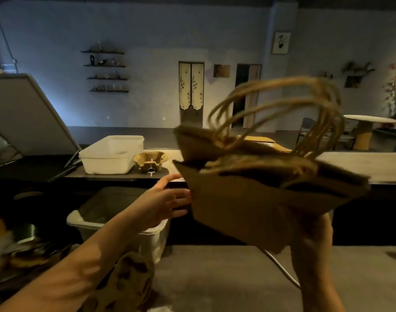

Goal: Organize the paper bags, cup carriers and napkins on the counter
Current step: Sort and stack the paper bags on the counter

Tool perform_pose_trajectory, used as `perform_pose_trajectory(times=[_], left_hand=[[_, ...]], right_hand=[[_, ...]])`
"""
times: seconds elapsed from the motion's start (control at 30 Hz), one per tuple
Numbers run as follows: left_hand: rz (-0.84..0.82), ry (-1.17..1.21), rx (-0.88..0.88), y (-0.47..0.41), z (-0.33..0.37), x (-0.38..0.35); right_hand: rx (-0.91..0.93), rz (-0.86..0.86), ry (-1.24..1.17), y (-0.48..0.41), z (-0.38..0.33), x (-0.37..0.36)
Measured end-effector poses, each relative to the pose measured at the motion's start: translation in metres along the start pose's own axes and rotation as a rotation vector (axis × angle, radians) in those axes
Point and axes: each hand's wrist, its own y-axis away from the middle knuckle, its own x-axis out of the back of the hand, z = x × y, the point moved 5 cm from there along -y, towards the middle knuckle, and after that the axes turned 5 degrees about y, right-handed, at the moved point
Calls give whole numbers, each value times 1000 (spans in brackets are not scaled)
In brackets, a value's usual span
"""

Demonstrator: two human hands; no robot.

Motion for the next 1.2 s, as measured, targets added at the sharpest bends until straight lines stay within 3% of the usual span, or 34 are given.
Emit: perform_pose_trajectory(times=[0.1, 0.33, 0.47, 0.73, 0.9, 1.07, 1.2], left_hand=[[-185, -292, -111, 8, -1, -10], [173, -679, -22, -45, -73, 6], [152, -453, 156, -50, -107, 9], [167, -386, 243, -63, -131, 15], [150, -336, 560, -61, -159, 34], [99, -260, 585, -61, -165, 29], [163, -165, 515, -61, -146, 22]], right_hand=[[-103, 23, -161, -2, 17, 2], [-512, -74, -72, 19, 112, -16], [-638, -167, -38, 30, 140, -19], [-685, -198, -39, 33, 165, -7], [-788, -303, -35, 45, 179, -17], [-896, -394, -44, 48, 185, -25], [-812, -411, 23, 41, 172, -26]])
